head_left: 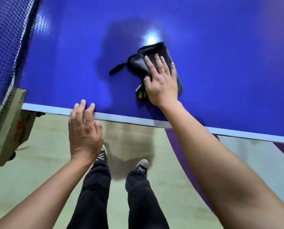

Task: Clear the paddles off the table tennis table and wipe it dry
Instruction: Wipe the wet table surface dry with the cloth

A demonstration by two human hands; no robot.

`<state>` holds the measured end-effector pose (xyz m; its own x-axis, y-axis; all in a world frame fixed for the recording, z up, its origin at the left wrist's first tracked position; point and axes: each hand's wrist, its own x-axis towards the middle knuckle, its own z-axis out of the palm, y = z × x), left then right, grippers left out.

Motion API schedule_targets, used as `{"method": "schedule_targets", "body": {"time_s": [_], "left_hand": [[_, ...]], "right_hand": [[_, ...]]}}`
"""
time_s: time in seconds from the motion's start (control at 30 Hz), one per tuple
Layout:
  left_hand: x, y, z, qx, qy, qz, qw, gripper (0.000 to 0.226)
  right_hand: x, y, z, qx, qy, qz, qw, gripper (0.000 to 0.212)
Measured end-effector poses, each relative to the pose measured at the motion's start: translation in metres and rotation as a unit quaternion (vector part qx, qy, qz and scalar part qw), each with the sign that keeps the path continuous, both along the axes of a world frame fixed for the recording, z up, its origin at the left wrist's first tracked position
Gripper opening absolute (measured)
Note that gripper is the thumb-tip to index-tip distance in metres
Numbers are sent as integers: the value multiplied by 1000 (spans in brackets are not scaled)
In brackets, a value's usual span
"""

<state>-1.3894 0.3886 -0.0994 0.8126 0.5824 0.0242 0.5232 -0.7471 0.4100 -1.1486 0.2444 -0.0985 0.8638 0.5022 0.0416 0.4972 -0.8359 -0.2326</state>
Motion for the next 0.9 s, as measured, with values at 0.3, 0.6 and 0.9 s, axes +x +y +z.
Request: {"method": "schedule_targets", "body": {"time_s": [0.3,0.6,0.9], "left_hand": [[32,-17,19,8,4,101,995,35],[45,-21,30,-15,10,128,992,46],[97,-91,18,-14,3,-66,998,49]], "right_hand": [[-4,-110,1,21,-1,-322,946,71],[-136,3,-4,81,27,65,994,66],[22,-264,-5,28,-7,-340,940,67]]}}
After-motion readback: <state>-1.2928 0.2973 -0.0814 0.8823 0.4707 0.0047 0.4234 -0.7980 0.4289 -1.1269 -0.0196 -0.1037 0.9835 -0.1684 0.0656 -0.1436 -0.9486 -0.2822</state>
